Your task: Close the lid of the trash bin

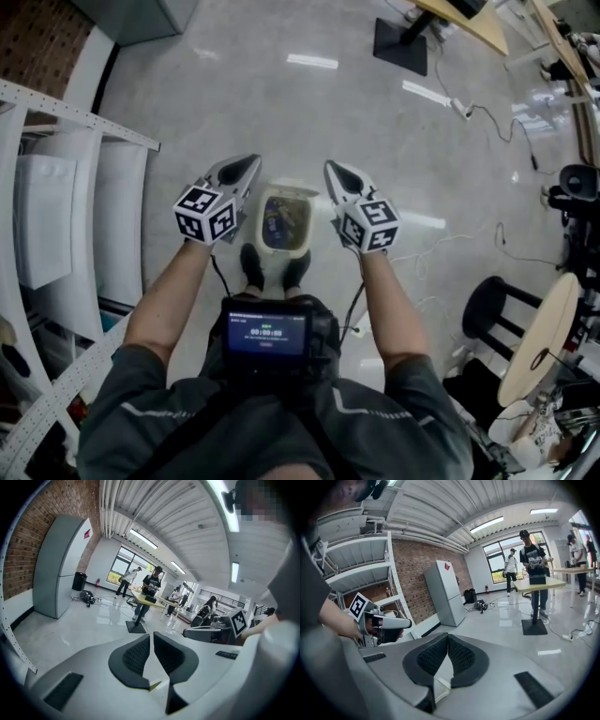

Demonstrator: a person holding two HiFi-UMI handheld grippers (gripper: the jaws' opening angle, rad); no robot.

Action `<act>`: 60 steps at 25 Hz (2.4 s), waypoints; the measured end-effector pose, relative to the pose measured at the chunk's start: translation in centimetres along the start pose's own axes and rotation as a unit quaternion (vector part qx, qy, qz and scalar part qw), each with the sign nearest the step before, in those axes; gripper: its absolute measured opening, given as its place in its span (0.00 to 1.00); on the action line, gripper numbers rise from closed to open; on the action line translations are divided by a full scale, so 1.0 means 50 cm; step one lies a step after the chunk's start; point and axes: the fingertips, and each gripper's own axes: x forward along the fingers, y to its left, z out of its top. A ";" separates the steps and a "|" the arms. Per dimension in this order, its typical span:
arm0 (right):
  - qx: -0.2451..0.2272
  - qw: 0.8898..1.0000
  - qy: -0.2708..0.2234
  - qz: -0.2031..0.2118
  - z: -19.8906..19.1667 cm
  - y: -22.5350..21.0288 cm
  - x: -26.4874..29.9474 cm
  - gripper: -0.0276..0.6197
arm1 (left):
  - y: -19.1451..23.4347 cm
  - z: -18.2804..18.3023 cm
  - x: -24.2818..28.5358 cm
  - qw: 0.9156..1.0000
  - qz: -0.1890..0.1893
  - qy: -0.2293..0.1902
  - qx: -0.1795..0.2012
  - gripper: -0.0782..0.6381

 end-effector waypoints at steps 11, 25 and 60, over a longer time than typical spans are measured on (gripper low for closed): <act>0.030 0.995 0.098 0.012 -0.232 -0.060 0.132 0.05 | 0.098 -0.230 0.134 0.993 0.015 0.110 -0.033 0.18; 0.094 0.985 0.147 -0.013 -0.392 -0.120 0.198 0.05 | 0.131 -0.401 0.229 0.980 0.018 0.192 -0.055 0.18; 0.174 0.952 0.252 -0.007 -0.738 0.055 0.033 0.05 | -0.005 -0.755 0.039 0.947 -0.006 0.300 -0.112 0.18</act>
